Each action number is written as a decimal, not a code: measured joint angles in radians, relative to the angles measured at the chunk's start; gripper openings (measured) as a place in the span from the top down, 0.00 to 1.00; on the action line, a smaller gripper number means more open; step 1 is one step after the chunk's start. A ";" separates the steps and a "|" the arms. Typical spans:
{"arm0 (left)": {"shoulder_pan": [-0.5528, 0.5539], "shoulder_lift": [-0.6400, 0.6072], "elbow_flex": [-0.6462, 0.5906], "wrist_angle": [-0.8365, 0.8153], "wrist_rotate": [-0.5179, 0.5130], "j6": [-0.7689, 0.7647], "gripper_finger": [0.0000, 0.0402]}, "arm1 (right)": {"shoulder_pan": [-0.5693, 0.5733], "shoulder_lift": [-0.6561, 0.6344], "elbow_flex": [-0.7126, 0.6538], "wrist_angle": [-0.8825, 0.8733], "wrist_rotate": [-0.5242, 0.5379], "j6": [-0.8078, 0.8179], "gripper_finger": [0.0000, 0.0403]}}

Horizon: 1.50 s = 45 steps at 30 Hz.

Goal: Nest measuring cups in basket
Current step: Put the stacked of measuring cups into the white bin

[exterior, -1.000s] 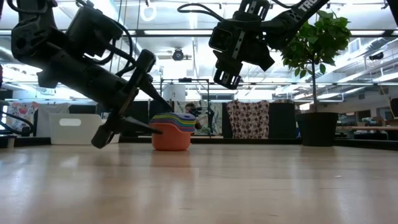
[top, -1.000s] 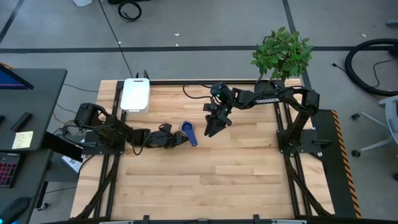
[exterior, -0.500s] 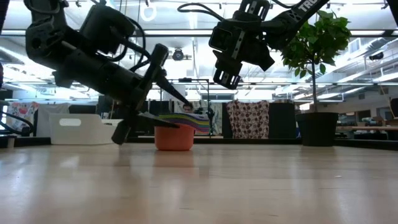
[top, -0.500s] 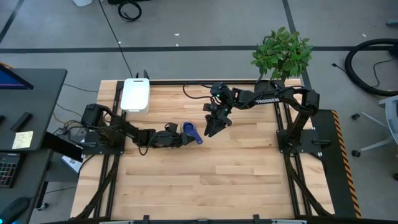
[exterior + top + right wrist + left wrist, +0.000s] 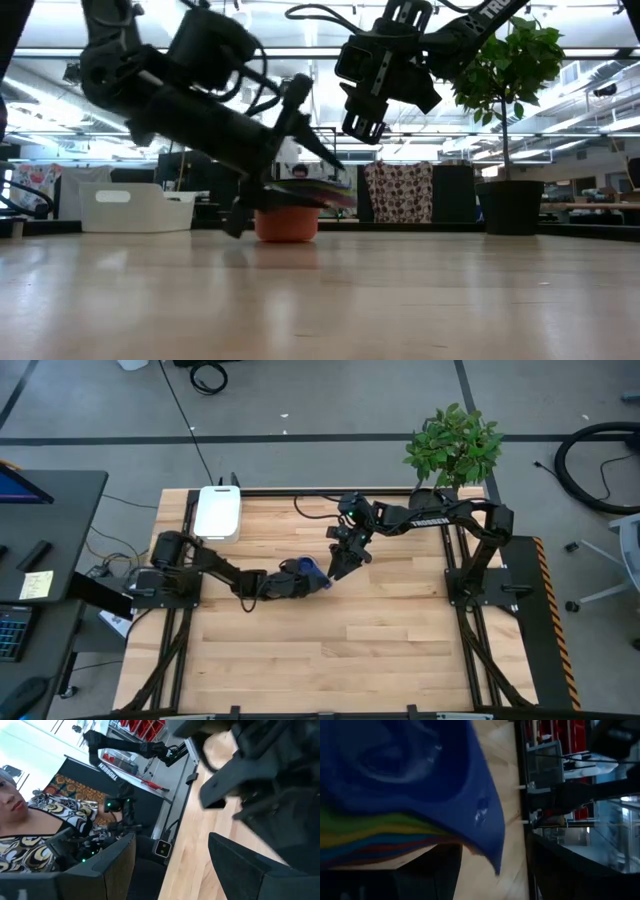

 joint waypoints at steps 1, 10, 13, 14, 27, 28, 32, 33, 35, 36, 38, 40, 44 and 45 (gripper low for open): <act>0.000 0.014 0.021 0.000 -0.001 0.012 0.44 | 0.000 0.000 0.000 0.000 0.001 0.000 0.37; -0.002 0.070 0.104 -0.091 -0.005 0.028 0.44 | 0.008 0.000 0.000 -0.001 0.001 0.000 0.37; -0.002 0.068 0.103 -0.097 -0.018 0.024 0.44 | 0.010 0.000 0.000 -0.002 0.002 -0.009 0.37; -0.002 0.068 0.103 -0.099 -0.024 0.018 0.44 | 0.011 0.000 0.000 -0.008 0.005 -0.024 0.37; -0.002 0.070 0.101 -0.088 -0.088 0.011 0.44 | -0.008 0.047 0.000 -0.298 0.370 -0.113 0.37; -0.002 0.070 0.101 -0.089 -0.088 0.011 0.44 | -0.008 0.060 0.000 -0.294 0.362 -0.113 0.37; -0.002 0.070 0.101 -0.091 -0.092 0.010 0.44 | -0.006 0.099 0.000 -0.280 0.343 -0.108 0.37; -0.002 0.070 0.101 -0.090 -0.092 0.010 0.44 | -0.006 0.110 0.000 -0.283 0.330 -0.105 0.37; -0.002 0.070 0.101 -0.090 -0.093 0.010 0.44 | -0.005 0.132 0.000 -0.278 0.302 -0.097 0.37; -0.002 0.070 0.101 -0.090 -0.094 0.009 0.44 | -0.003 0.143 0.000 -0.277 0.291 -0.097 0.37; -0.002 0.070 0.101 -0.090 -0.097 0.009 0.44 | 0.000 0.164 0.000 -0.276 0.277 -0.096 0.37; -0.002 0.070 0.101 -0.091 -0.103 0.009 0.44 | 0.006 0.186 0.000 -0.273 0.269 -0.094 0.37; -0.002 0.070 0.100 -0.092 -0.103 0.009 0.44 | 0.022 0.200 -0.001 -0.252 0.230 -0.093 0.37; -0.002 0.070 0.100 -0.093 -0.103 0.009 0.44 | 0.025 0.198 -0.001 -0.230 0.226 -0.093 0.37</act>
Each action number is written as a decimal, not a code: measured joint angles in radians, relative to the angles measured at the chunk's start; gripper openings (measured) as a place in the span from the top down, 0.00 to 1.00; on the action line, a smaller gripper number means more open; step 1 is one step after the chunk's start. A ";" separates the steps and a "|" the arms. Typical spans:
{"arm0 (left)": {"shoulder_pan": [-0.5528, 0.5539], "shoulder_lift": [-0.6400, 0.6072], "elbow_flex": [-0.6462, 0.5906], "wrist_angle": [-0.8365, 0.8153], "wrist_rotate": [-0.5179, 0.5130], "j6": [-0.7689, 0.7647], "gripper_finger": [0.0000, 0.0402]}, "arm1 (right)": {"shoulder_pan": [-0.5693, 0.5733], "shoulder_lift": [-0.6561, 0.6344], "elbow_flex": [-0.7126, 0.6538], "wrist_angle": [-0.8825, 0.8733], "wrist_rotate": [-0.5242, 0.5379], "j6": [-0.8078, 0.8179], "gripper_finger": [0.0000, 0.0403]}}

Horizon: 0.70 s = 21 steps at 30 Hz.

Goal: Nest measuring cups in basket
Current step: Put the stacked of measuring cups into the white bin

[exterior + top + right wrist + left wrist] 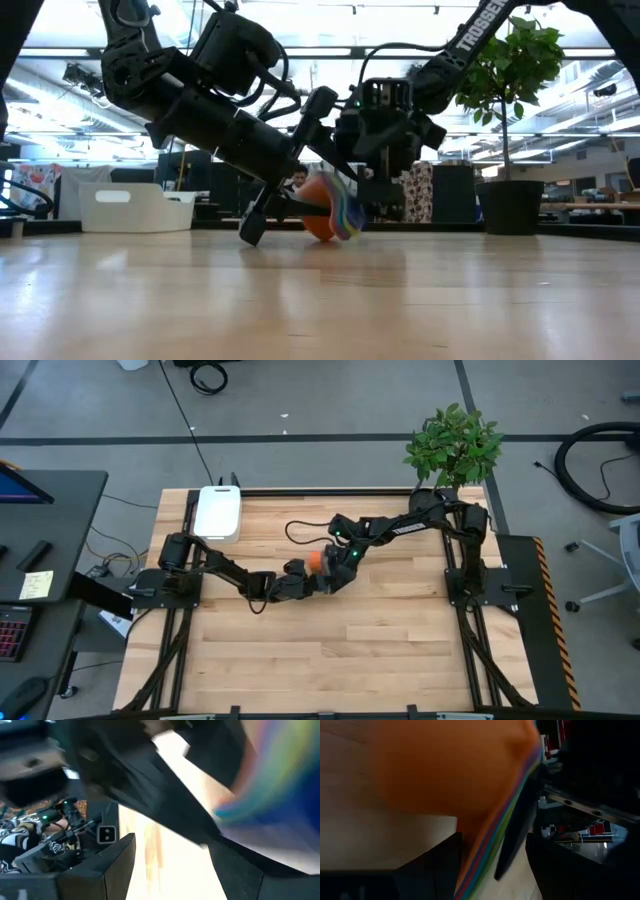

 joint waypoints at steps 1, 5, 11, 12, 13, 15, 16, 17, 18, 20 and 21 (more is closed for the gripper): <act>0.000 0.000 0.000 0.000 0.000 0.000 0.44 | 0.001 -0.006 0.000 0.013 -0.007 0.005 0.37; 0.000 0.000 -0.002 0.000 -0.008 0.003 0.44 | -0.001 -0.009 -0.002 0.083 -0.023 0.068 0.37; 0.000 0.000 -0.001 -0.001 -0.006 0.007 0.44 | -0.005 -0.009 -0.002 0.080 -0.024 0.053 0.37; 0.000 0.000 -0.001 -0.002 -0.006 0.007 0.44 | -0.005 -0.009 -0.002 0.080 -0.024 0.052 0.37; 0.000 0.000 -0.001 -0.002 -0.005 0.008 0.44 | -0.005 -0.009 -0.002 0.080 -0.023 0.051 0.37; 0.000 0.000 -0.001 -0.002 -0.004 0.008 0.44 | -0.005 -0.009 -0.002 0.081 -0.023 0.051 0.37; 0.000 0.000 -0.001 -0.002 -0.003 0.008 0.44 | -0.005 -0.009 -0.002 0.081 -0.023 0.051 0.37; 0.000 0.000 -0.001 -0.002 -0.003 0.008 0.44 | -0.005 -0.009 -0.002 0.081 -0.023 0.051 0.37; 0.000 0.000 -0.001 -0.003 -0.003 0.008 0.44 | -0.006 -0.009 -0.002 0.081 -0.023 0.052 0.37; 0.000 0.000 -0.001 -0.003 -0.003 0.008 0.44 | -0.012 -0.009 -0.002 0.084 -0.017 0.069 0.37; 0.001 0.000 -0.001 -0.004 -0.001 0.008 0.44 | -0.015 -0.010 -0.001 0.088 -0.005 0.078 0.37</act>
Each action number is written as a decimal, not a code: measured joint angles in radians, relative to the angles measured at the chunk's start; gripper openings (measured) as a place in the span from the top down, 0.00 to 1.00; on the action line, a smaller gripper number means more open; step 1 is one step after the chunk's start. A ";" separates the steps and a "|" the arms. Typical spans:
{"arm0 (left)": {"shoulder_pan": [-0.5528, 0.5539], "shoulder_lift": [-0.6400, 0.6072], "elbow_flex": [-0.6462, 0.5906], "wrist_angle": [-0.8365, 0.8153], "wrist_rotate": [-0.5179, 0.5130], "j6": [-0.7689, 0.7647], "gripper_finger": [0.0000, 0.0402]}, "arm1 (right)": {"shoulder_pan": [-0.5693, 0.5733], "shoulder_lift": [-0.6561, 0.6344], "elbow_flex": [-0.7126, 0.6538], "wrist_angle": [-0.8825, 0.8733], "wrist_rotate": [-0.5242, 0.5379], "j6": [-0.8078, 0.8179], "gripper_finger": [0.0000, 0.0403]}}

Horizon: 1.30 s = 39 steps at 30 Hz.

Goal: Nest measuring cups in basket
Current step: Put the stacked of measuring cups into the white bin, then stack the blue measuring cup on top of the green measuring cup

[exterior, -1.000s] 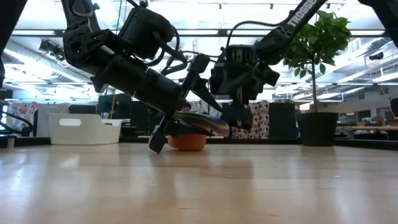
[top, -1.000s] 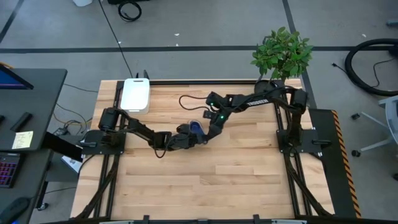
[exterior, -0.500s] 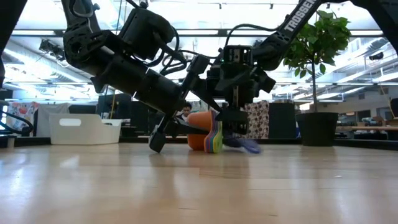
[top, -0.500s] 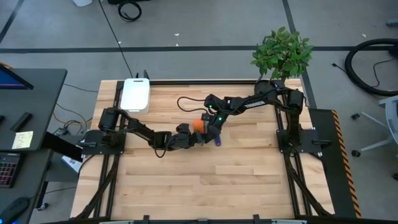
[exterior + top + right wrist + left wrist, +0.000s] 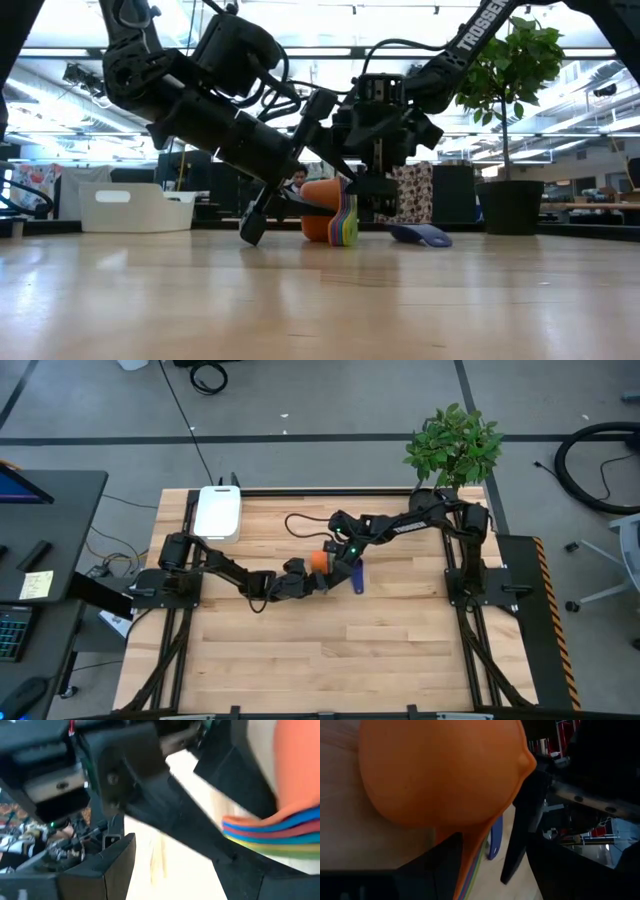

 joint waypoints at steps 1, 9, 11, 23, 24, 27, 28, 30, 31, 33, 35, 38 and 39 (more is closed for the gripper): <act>0.000 0.000 0.001 -0.001 0.005 0.003 0.44 | -0.003 -0.002 0.001 0.008 0.016 0.010 0.37; 0.000 0.000 0.001 0.002 0.006 0.000 0.44 | -0.018 -0.004 0.003 0.067 -0.007 0.047 0.37; -0.001 0.001 0.002 0.008 0.006 -0.003 0.44 | -0.026 0.000 0.002 0.080 -0.062 0.062 0.37; -0.001 0.000 0.000 0.005 0.155 0.113 0.44 | -0.085 -0.060 0.003 0.065 -0.179 0.054 0.37; -0.002 0.000 0.000 0.007 0.171 0.123 0.44 | -0.093 -0.079 0.005 0.062 -0.194 0.041 0.37; -0.001 0.000 0.000 0.005 0.201 0.115 0.44 | -0.114 -0.126 0.003 0.024 -0.184 0.009 0.37; -0.001 0.000 0.000 0.006 0.205 0.112 0.44 | -0.122 -0.144 0.002 0.014 -0.170 -0.005 0.37; -0.001 -0.009 0.000 -0.003 0.216 0.117 0.44 | -0.138 -0.179 0.004 -0.011 -0.149 -0.023 0.37; -0.001 -0.011 -0.001 -0.008 0.223 0.120 0.44 | -0.146 -0.188 0.004 -0.032 -0.139 -0.032 0.37; -0.001 -0.026 -0.011 -0.017 0.227 0.125 0.44 | -0.162 -0.194 0.003 -0.096 -0.108 -0.056 0.37; -0.002 -0.041 -0.026 -0.018 0.228 0.122 0.44 | -0.178 -0.194 0.003 -0.151 -0.076 -0.091 0.37; -0.007 -0.086 -0.074 -0.020 0.226 0.102 0.44 | -0.197 -0.190 0.003 -0.241 -0.016 -0.147 0.37; -0.008 -0.099 -0.093 -0.017 0.218 0.095 0.44 | -0.202 -0.189 0.002 -0.266 0.006 -0.166 0.37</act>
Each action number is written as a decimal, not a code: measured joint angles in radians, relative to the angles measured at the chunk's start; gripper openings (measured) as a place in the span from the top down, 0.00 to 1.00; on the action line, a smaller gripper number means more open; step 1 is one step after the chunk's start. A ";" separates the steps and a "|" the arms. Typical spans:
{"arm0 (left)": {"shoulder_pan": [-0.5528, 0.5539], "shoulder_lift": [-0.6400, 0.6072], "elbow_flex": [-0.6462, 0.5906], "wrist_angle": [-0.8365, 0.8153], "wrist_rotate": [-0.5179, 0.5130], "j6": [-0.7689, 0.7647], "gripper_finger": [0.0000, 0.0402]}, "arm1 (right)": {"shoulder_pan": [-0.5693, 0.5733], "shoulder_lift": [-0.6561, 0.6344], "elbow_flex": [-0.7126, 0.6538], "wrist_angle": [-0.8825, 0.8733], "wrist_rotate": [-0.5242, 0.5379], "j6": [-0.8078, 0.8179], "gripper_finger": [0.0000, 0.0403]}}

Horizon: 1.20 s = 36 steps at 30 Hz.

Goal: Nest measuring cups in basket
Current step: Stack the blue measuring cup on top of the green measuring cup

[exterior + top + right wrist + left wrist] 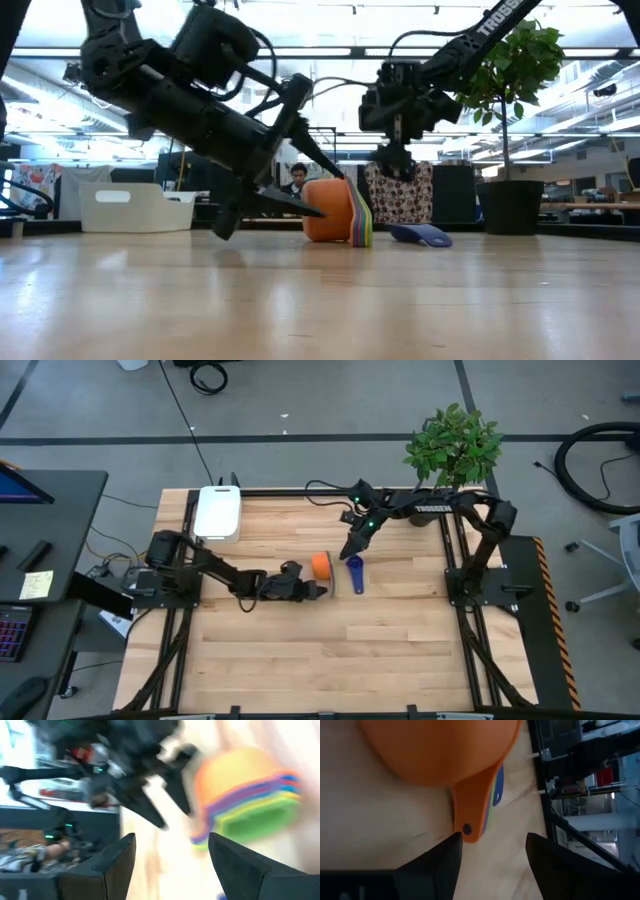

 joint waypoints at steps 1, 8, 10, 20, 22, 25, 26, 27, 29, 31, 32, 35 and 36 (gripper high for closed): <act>-0.001 -0.015 -0.017 0.006 -0.010 -0.002 0.44 | -0.004 0.000 0.000 -0.013 0.013 -0.015 0.37; 0.013 -0.126 -0.098 0.007 -0.144 0.036 0.44 | -0.003 0.018 0.000 -0.008 0.065 -0.028 0.37; 0.033 -0.138 -0.095 -0.007 -0.143 0.054 0.44 | 0.002 0.045 0.000 0.020 0.063 -0.020 0.37; 0.126 -0.138 -0.095 -0.033 -0.066 0.083 0.44 | 0.022 0.118 -0.001 0.053 0.045 0.013 0.37; 0.132 -0.138 -0.095 -0.038 -0.053 0.086 0.44 | 0.029 0.123 -0.001 0.073 0.052 0.015 0.37; 0.138 -0.138 -0.095 -0.039 -0.048 0.087 0.44 | 0.041 0.136 -0.001 0.114 0.051 0.033 0.37; 0.138 -0.138 -0.095 -0.042 -0.046 0.089 0.44 | 0.045 0.144 0.000 0.132 0.050 0.037 0.37; 0.138 -0.138 -0.095 -0.044 -0.046 0.089 0.44 | 0.049 0.153 -0.001 0.147 0.046 0.051 0.37; 0.139 -0.138 -0.095 -0.048 -0.043 0.089 0.44 | 0.057 0.180 0.000 0.211 0.029 0.082 0.37; 0.138 -0.138 -0.095 -0.057 -0.040 0.089 0.44 | 0.064 0.203 -0.001 0.266 0.000 0.122 0.37; 0.138 -0.138 -0.095 -0.060 -0.039 0.089 0.44 | 0.066 0.212 -0.001 0.304 -0.015 0.144 0.37; 0.138 -0.138 -0.095 -0.066 -0.039 0.087 0.44 | 0.073 0.218 0.000 0.395 -0.056 0.203 0.37; 0.138 -0.138 -0.095 -0.068 -0.039 0.087 0.44 | 0.075 0.218 -0.001 0.425 -0.067 0.224 0.37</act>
